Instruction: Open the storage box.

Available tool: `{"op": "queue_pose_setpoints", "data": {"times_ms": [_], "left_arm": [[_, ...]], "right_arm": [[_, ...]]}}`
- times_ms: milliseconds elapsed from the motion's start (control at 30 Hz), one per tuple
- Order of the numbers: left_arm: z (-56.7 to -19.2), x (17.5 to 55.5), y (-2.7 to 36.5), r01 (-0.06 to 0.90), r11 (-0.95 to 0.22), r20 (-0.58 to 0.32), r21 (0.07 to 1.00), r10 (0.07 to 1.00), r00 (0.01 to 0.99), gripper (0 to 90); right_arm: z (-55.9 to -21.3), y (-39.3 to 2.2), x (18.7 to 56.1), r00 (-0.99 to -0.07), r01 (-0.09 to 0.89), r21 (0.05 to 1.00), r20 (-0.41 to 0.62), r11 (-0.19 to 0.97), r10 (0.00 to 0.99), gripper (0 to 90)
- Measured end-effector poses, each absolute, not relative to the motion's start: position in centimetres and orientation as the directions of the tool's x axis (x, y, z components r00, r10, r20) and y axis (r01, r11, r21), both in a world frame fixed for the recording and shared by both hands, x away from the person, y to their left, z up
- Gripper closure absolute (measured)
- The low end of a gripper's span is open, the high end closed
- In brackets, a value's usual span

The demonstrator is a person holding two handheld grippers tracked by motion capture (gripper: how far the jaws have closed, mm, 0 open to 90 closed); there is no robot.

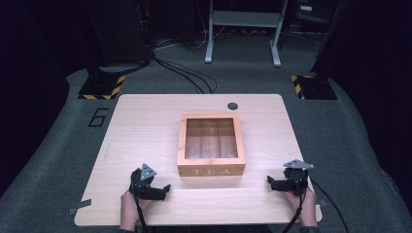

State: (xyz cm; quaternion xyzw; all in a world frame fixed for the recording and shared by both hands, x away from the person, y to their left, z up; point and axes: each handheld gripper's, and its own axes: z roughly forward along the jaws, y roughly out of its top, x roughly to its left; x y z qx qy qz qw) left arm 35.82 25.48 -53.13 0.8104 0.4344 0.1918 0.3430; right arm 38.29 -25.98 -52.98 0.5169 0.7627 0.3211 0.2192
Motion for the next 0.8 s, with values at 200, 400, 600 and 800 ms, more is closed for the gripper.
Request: {"op": "queue_pose_setpoints", "data": {"times_ms": [200,400,600,800], "left_arm": [[-53.08,35.83,25.5,0.577,-0.392,0.016,0.717,0.836,0.548,1.7],[-53.11,35.95,25.45,0.579,-0.39,0.007,0.716,0.833,0.553,0.0],[-53.03,36.35,25.39,0.577,-0.375,-0.019,0.725,0.827,0.561,0.2],[-52.23,36.67,24.72,0.55,-0.332,-0.085,0.767,0.797,0.599,1.4]], "right_arm": [[-52.98,-25.87,38.42,-0.367,0.648,0.719,0.005,0.252,0.93,0.0],[-52.98,-25.87,38.43,-0.369,0.647,0.719,0.006,0.253,0.929,0.0],[-52.98,-25.86,38.44,-0.374,0.645,0.72,0.006,0.256,0.927,0.5],[-52.99,-25.87,38.42,-0.377,0.643,0.721,0.004,0.259,0.926,1.0]]}}
